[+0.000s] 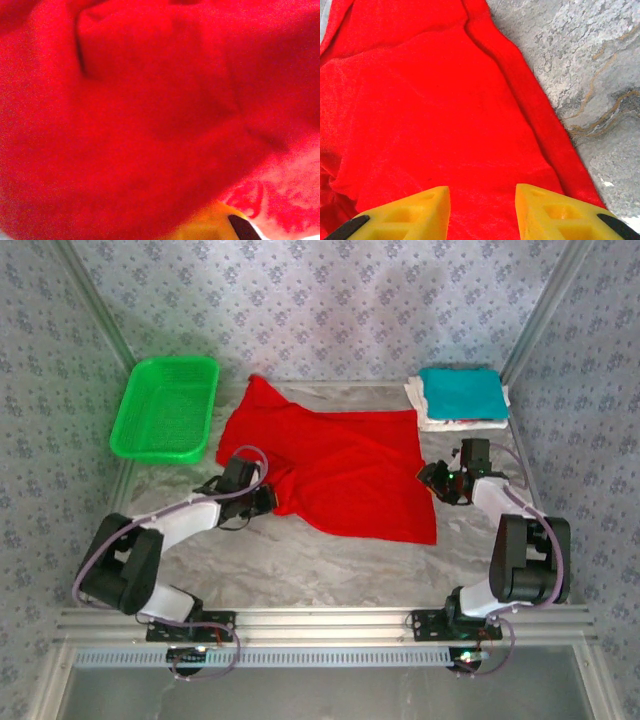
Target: Fold and stack the t-shirts
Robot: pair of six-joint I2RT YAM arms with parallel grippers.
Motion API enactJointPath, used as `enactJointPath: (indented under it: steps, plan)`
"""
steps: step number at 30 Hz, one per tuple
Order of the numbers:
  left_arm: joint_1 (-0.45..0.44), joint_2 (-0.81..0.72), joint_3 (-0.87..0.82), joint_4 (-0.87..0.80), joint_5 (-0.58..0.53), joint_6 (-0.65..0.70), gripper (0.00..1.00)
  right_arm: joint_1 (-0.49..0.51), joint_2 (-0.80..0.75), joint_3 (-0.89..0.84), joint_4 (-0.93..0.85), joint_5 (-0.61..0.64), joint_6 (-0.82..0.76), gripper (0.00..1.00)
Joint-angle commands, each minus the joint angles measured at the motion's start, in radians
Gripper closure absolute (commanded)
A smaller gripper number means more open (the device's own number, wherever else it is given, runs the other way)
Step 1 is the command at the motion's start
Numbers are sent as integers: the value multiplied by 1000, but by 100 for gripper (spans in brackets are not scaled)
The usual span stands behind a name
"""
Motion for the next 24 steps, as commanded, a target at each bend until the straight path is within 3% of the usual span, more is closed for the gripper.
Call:
enactJointPath:
  steps: [1,6,12,17,20,24]
  plan:
    - [-32,-126,51,-145,-45,-30,100,-7,-21,-3,-18,-2,-12,58]
    - [-79,-252,101,-378,-77,-92,100,-7,-9,6,-22,-5,-15,58]
    - [-137,-358,113,-547,-43,-152,100,-7,-7,16,-34,-11,-21,58]
    - [-211,-402,99,-583,-40,-239,100,-6,-5,13,-31,-17,-20,58]
    - [-249,-458,39,-467,-33,-339,100,-3,-5,18,-36,-25,-20,58]
    - [-282,-622,-30,-455,-163,-417,100,1,-4,14,-30,-29,-18,57]
